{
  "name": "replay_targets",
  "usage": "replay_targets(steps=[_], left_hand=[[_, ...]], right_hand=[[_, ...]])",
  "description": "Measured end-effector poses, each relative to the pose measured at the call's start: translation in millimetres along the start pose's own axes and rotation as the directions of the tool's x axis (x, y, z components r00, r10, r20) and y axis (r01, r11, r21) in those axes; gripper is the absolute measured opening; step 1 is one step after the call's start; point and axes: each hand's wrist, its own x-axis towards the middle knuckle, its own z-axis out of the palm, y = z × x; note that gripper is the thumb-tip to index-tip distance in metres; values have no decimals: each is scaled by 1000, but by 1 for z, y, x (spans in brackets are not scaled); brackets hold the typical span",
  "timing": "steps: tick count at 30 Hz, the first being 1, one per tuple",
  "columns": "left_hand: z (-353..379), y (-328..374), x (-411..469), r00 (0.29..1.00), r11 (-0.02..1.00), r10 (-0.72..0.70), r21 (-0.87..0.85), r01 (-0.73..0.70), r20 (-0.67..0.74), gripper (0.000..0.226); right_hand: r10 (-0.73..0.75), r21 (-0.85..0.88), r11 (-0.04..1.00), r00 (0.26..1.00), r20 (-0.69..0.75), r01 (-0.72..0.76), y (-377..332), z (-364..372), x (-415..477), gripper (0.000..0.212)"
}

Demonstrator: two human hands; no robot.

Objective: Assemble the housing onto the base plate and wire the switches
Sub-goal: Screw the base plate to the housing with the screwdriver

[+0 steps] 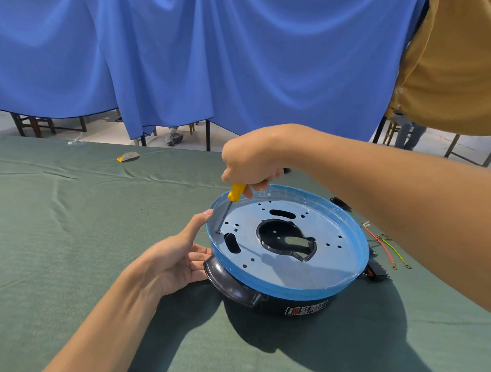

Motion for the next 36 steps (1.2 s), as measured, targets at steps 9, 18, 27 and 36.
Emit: replay_targets(steps=[9, 18, 27, 36], left_hand=[[1, 0, 0, 1000, 1000, 0, -4, 0, -10, 68], [0, 0, 2, 1000, 1000, 4, 0, -4, 2, 70], [-1, -1, 4, 1000, 1000, 16, 1, -16, 11, 71], [-13, 8, -4, 991, 947, -52, 320, 9, 125, 71]], right_hand=[[-117, -76, 991, 983, -143, 107, -4, -4, -11, 22], [-40, -86, 996, 995, -89, 32, -11, -3, -5, 32], [-87, 156, 984, 996, -35, 91, -12, -7, -1, 32], [-146, 125, 974, 946, -290, 189, -11, 4, -3, 13]])
